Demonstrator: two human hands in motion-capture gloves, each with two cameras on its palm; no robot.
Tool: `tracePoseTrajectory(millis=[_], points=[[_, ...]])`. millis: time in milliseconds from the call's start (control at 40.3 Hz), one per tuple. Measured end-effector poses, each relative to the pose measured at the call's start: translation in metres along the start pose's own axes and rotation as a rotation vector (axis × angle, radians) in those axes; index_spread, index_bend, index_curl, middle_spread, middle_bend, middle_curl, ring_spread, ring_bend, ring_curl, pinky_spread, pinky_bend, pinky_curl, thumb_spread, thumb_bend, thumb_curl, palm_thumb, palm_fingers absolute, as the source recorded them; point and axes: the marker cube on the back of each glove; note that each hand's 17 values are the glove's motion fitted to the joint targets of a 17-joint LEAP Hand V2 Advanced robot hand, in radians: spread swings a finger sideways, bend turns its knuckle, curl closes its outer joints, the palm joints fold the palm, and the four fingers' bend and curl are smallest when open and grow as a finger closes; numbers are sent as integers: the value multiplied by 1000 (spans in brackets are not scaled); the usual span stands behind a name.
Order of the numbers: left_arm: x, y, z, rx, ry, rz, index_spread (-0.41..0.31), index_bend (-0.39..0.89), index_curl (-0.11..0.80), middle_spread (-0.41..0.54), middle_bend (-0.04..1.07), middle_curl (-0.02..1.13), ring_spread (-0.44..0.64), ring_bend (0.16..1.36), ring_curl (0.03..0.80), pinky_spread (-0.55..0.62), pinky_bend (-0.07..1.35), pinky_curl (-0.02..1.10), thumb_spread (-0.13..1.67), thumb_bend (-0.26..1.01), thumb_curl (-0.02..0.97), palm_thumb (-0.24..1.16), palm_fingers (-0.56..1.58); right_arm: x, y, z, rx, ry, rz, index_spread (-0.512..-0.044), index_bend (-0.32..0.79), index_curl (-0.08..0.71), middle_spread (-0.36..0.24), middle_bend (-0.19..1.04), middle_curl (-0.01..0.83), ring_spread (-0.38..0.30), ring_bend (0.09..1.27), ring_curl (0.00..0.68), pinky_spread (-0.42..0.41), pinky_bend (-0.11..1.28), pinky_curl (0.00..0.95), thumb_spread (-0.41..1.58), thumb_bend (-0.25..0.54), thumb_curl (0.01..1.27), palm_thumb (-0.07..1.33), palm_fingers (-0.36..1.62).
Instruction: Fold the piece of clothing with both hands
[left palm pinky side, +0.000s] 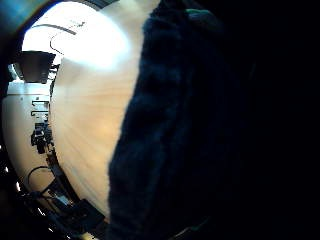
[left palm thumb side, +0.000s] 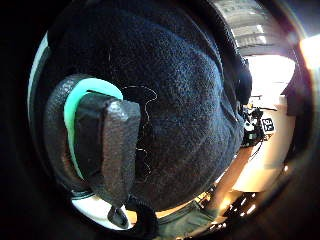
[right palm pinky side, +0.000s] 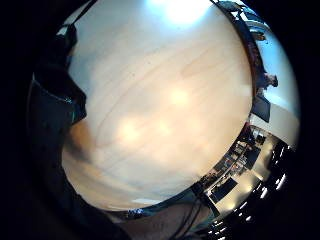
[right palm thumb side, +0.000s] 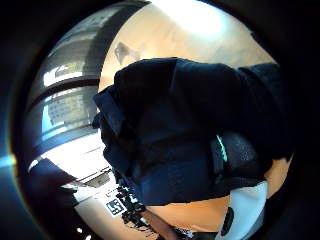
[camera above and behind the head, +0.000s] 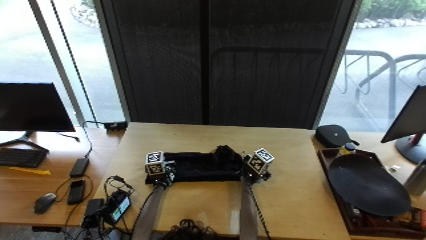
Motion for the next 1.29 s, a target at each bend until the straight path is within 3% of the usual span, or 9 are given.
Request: tracePoseTrajectory(millis=[199, 323, 447, 645, 819, 894, 993, 1092, 1291], points=[[4, 13, 2, -110, 16, -17, -131, 164, 378, 44, 177, 336, 257, 514, 342, 382, 509, 360, 1380, -9, 182, 38, 227, -1, -14, -12, -44, -69, -5, -153, -98, -29, -101, 543, 497, -207, 992, 494, -262, 976, 424, 1086, 92, 426, 916, 898], [14, 6, 2, -50, 17, -7, -130, 166, 381, 43, 177, 339, 262, 514, 339, 389, 507, 359, 1388, -6, 185, 43, 229, -14, -23, -20, -28, -214, -70, -198, 121, 56, -158, 578, 525, -229, 874, 481, -309, 844, 396, 976, 66, 459, 963, 981], [22, 0, 1, -19, 10, -6, -130, 166, 384, 42, 178, 344, 265, 513, 336, 393, 504, 358, 1392, -6, 187, 43, 231, -36, -9, -43, -36, -491, -256, -228, 118, 98, -194, 562, 535, -256, 724, 445, -317, 810, 381, 874, 36, 492, 998, 1005], [31, 7, -6, -185, -13, -18, -130, 171, 388, 35, 180, 348, 274, 508, 331, 396, 497, 356, 1392, -2, 195, 57, 240, -85, 20, -93, 118, -747, -381, -247, 60, 109, -212, 394, 501, -283, 700, 426, -340, 795, 374, 754, -12, 536, 1029, 1030], [37, 31, -38, -655, 126, 28, -135, 165, 386, 16, 187, 355, 250, 510, 328, 377, 503, 357, 1392, -6, 200, 66, 307, -153, 60, -111, 207, -785, -528, -254, 35, 104, -203, 296, 477, -285, 687, 424, -346, 782, 373, 693, -22, 565, 1046, 1041], [31, 6, -53, -467, 248, 55, -136, 163, 386, -8, 232, 371, 217, 524, 327, 358, 459, 343, 1387, -8, 201, 65, 383, -168, 76, -100, 167, -686, -513, -256, 34, 100, -201, 261, 470, -285, 681, 424, -350, 779, 372, 671, -26, 576, 1045, 1036], [3, -18, -80, -229, 222, -70, -141, 157, 381, -33, 276, 387, 158, 556, 335, 338, 392, 327, 1386, 10, 215, 113, 482, -197, 94, -88, 174, -596, -560, -259, 25, 93, -198, 236, 465, -283, 668, 424, -350, 773, 372, 642, -23, 591, 1053, 1028], [-8, -20, -116, -154, 312, -95, -143, 140, 375, -57, 300, 404, 101, 572, 345, 292, 368, 327, 1393, 25, 227, 161, 564, -236, 88, -63, 289, -474, -607, -266, 20, 84, -203, 216, 464, -281, 663, 425, -351, 770, 371, 619, -26, 603, 1055, 1030], [-21, -19, -163, -8, 412, -70, -145, 144, 368, -81, 283, 419, 43, 559, 352, 242, 341, 333, 1423, 45, 240, 225, 609, -281, 172, -37, 361, -399, -786, -277, 21, 74, -213, 192, 462, -280, 650, 426, -350, 757, 369, 566, -31, 627, 1048, 1030]])
